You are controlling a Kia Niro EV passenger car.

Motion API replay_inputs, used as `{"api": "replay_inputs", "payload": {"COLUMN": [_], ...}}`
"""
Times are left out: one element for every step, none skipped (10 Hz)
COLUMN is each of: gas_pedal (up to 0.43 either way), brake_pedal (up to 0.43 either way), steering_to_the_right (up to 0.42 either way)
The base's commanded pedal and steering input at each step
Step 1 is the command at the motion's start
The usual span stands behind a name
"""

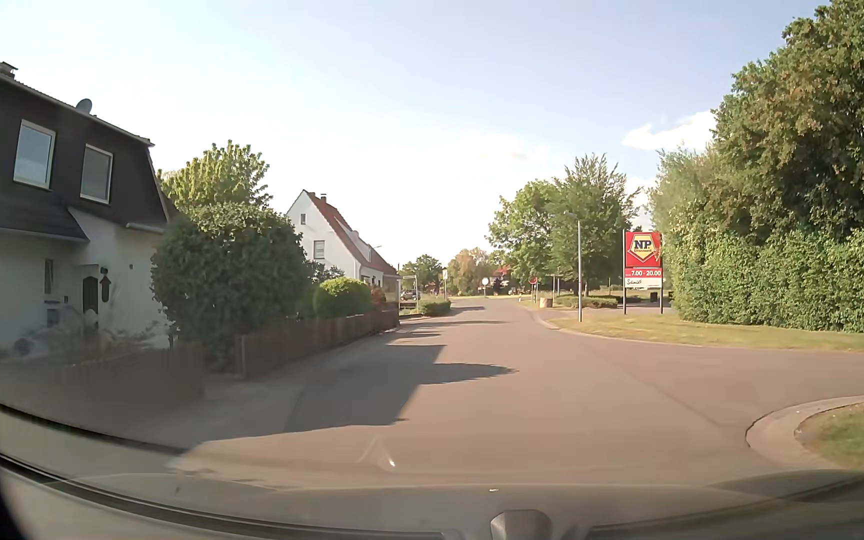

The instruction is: Follow the waypoints while adhering to traffic rules and regulations

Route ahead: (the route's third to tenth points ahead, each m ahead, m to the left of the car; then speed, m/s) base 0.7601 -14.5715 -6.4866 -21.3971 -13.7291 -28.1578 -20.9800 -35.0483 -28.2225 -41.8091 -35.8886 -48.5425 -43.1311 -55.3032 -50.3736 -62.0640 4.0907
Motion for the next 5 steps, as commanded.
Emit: {"api": "replay_inputs", "payload": {"gas_pedal": [0.02, 0.02, 0.02, 0.02, 0.02], "brake_pedal": [0.006, 0.006, 0.006, 0.006, 0.006], "steering_to_the_right": [0.072, 0.089, 0.112, 0.146, 0.184]}}
